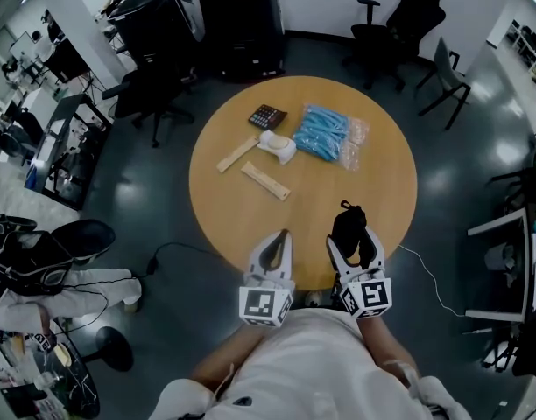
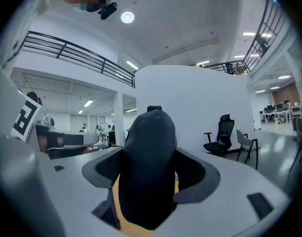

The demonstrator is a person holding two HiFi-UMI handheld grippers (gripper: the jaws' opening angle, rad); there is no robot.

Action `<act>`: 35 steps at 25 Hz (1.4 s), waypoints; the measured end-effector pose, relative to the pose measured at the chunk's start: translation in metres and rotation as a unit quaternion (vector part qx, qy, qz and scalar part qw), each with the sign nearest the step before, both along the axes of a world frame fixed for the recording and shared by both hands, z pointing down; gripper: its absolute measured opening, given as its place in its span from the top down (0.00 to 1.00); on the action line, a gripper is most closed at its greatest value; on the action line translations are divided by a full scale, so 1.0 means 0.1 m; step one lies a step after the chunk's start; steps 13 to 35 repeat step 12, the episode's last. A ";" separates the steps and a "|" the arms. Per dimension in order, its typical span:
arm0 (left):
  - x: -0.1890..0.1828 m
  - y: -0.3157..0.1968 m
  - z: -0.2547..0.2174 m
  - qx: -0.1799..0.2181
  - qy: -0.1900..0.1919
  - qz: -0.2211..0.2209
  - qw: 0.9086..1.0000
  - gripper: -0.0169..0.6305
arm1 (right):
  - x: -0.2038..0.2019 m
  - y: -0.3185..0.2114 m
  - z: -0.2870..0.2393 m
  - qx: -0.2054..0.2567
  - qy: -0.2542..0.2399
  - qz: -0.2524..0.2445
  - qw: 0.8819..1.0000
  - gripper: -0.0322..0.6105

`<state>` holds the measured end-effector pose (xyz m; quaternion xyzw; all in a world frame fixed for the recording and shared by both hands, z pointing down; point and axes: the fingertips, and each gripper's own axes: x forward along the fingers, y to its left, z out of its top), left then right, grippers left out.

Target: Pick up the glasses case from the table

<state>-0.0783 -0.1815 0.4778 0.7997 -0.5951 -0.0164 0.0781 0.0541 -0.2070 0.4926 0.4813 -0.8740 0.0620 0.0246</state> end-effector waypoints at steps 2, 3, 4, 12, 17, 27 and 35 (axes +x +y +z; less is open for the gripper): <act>-0.01 -0.01 0.01 0.000 0.001 0.000 1.000 0.96 | -0.02 0.00 0.00 0.001 0.001 -0.002 1.000 0.44; -0.01 -0.01 0.02 -0.001 0.002 0.000 1.000 0.96 | -0.03 -0.01 0.00 0.001 0.002 -0.004 1.000 0.44; 0.00 -0.02 0.04 -0.002 0.003 0.001 1.000 0.96 | -0.03 -0.01 0.00 0.001 0.003 -0.005 1.000 0.44; 0.05 -0.03 0.04 0.000 0.002 0.007 1.000 0.96 | -0.05 -0.01 0.02 0.005 0.007 -0.014 1.000 0.44; 0.05 -0.03 0.04 0.000 0.002 0.007 1.000 0.96 | -0.05 -0.01 0.02 0.005 0.007 -0.014 1.000 0.44; 0.05 -0.03 0.04 0.000 0.002 0.007 1.000 0.96 | -0.05 -0.01 0.02 0.005 0.007 -0.014 1.000 0.44; 0.05 -0.03 0.04 0.000 0.002 0.007 1.000 0.96 | -0.05 -0.01 0.02 0.005 0.007 -0.014 1.000 0.44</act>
